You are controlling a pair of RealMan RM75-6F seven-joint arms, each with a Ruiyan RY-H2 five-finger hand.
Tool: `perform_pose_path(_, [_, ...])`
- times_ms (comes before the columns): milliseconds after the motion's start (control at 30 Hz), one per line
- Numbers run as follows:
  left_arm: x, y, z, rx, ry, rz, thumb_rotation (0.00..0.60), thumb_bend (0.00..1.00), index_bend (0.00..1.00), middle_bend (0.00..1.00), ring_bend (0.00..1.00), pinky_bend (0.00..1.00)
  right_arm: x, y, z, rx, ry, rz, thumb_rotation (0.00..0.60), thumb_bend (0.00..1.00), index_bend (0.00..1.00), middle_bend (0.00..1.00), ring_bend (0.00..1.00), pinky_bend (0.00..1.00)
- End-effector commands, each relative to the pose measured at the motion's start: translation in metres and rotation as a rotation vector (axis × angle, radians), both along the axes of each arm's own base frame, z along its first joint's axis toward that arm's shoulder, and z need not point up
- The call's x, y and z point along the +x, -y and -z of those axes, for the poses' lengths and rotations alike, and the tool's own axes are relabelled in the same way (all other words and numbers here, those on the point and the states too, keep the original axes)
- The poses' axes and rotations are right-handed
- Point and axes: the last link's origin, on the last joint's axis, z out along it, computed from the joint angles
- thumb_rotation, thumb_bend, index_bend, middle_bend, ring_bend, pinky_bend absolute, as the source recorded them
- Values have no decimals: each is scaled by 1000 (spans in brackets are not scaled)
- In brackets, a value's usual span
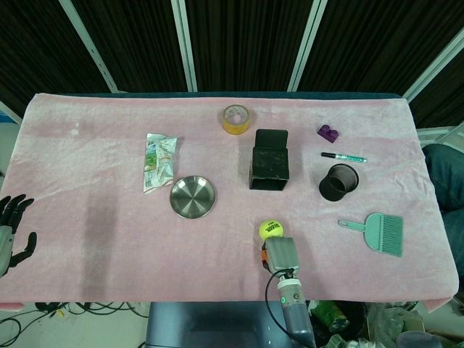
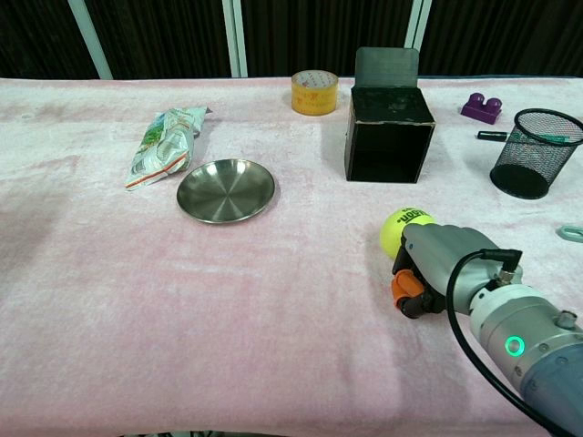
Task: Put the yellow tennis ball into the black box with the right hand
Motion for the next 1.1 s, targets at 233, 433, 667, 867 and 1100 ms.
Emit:
perform_pose_path(233, [0,1,0,0,-4,1,600,489,123,77,10,17,0,0,1,1,-4,0,600,716,1000,961,979,1000])
perform_pose_path(433, [0,1,-1,3,-1,-1,600,490,123,77,10,17,1,0,2,-3,-3,-1,600,716,1000,961,979,1000])
perform_pose_path(667, [0,0,-1,2,-1,-2,600,490,123,77,10,17,2,1,3,-4,7,7,600,716,1000,961,979,1000])
perform_pose_path(867, [0,0,0,1,-1,-2,600,490,123,77,9,17,1,3,2,-11,7,8,600,716,1000,961,979,1000])
perform_pose_path(1100, [0,0,0,2,-2,-2,600,490,123,77,10,17,3,10,2,-21,12,9,600,716,1000,961,978,1000])
